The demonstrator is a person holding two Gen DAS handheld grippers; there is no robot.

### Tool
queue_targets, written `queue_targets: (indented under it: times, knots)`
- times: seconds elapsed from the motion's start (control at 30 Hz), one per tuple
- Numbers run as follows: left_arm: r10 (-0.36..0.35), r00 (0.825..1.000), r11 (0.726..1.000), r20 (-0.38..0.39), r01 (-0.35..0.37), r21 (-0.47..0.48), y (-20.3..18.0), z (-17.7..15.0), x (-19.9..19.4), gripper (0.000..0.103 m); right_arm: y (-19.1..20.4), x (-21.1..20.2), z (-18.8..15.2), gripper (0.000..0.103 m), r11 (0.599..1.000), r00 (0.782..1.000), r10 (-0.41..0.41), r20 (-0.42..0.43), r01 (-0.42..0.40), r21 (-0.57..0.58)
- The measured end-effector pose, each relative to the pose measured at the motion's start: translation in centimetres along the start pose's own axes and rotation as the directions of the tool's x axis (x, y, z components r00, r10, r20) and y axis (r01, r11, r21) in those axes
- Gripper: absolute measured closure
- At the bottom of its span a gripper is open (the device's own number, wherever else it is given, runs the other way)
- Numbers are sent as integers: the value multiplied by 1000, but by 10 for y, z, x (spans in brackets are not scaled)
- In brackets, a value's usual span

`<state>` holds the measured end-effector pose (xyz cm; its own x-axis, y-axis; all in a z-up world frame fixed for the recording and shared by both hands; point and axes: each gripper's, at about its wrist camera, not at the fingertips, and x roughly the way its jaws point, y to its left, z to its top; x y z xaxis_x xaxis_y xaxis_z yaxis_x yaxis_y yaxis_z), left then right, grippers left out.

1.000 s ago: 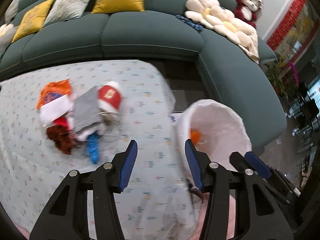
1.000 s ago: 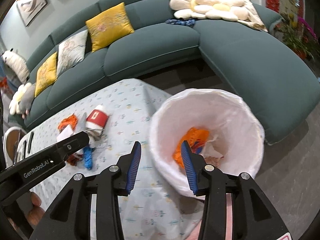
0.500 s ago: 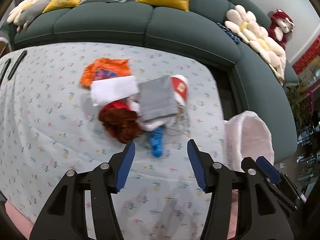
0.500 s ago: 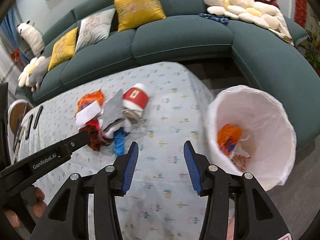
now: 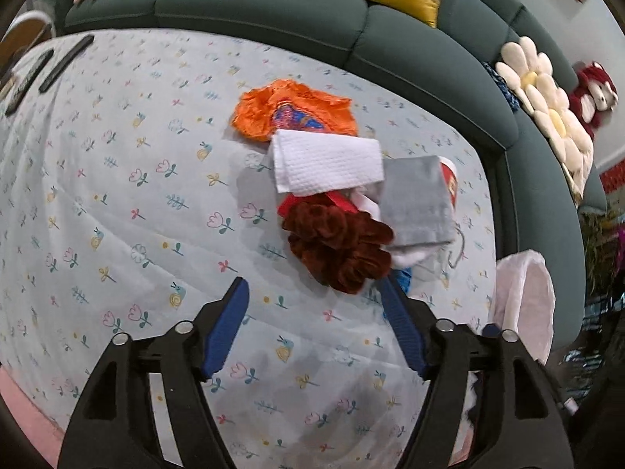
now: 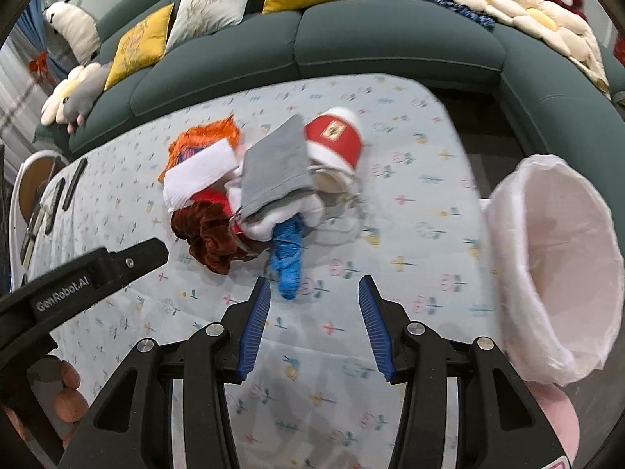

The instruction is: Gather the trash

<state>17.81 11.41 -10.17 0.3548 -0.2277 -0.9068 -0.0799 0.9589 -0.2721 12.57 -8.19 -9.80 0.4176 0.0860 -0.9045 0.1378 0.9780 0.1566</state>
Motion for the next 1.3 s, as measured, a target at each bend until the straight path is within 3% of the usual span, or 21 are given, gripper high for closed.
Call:
queue_targets:
  times: [0.17, 0.43, 0.53, 0.63, 0.77, 1.13, 1.23, 1.3]
  knots:
    - [-33, 999, 998, -20, 32, -52, 1, 15, 12, 24, 14, 27, 7, 57, 1000, 999, 1, -40, -2, -12]
    - [-77, 991, 992, -108, 65, -106, -4, 31, 49, 26, 20, 58, 16, 57, 1000, 996, -2, -86, 2, 1]
    - [-98, 985, 990, -143, 81, -119, -4, 31, 61, 43, 18, 68, 15, 64, 1000, 994, -5, -106, 6, 4]
    - [-106, 981, 990, -163, 88, -110, -4, 29, 67, 62, 17, 79, 13, 83, 1000, 990, 4, -140, -2, 14]
    - [-104, 983, 992, -151, 93, -81, -5, 24, 64, 85, 14, 83, 7, 85, 1000, 990, 1, -144, 1, 17]
    - [-72, 995, 997, -65, 71, -14, -14, 7, 20, 92, 5, 49, -15, 87, 998, 993, 49, -112, -45, 39]
    - [-73, 996, 997, -42, 73, 8, -22, 0, 5, 102, 2, 28, -16, 87, 997, 995, 65, -74, -62, 45]
    - [-74, 997, 997, -28, 74, 25, -31, -4, -5, 103, -3, 15, -16, 87, 996, 996, 77, -47, -75, 52]
